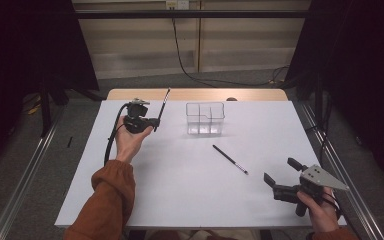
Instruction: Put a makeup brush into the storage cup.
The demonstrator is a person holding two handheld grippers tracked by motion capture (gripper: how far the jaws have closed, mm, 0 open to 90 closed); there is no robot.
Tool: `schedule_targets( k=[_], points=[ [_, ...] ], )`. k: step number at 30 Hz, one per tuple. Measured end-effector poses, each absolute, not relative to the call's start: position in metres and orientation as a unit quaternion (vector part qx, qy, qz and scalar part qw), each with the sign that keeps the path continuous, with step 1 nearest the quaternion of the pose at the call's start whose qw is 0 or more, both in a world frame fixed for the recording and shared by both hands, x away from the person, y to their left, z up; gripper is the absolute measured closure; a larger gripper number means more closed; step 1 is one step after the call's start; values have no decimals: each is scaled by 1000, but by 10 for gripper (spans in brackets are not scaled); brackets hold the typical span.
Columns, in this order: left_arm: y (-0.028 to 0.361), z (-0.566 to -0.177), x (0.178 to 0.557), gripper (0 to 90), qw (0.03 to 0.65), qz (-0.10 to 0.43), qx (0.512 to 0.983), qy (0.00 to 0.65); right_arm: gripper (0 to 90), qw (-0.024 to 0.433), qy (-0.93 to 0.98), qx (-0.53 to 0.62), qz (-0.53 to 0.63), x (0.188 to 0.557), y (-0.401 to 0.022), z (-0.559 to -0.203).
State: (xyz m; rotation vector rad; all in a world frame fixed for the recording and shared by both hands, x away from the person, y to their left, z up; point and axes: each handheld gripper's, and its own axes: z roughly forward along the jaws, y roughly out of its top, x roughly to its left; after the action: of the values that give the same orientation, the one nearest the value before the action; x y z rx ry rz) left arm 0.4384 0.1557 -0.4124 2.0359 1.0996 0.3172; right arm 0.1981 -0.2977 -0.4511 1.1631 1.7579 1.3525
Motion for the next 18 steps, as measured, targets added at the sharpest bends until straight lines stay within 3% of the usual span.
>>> schedule_targets(
  k=[7, 18],
  points=[
    [160, -412, 427, 840, 439, 130, 784, 419, 15, 312, 666, 441, 513, 198, -297, -451],
    [162, -415, 413, 840, 460, 133, 783, 398, 15, 312, 666, 439, 515, 198, -297, -451]
  ],
)
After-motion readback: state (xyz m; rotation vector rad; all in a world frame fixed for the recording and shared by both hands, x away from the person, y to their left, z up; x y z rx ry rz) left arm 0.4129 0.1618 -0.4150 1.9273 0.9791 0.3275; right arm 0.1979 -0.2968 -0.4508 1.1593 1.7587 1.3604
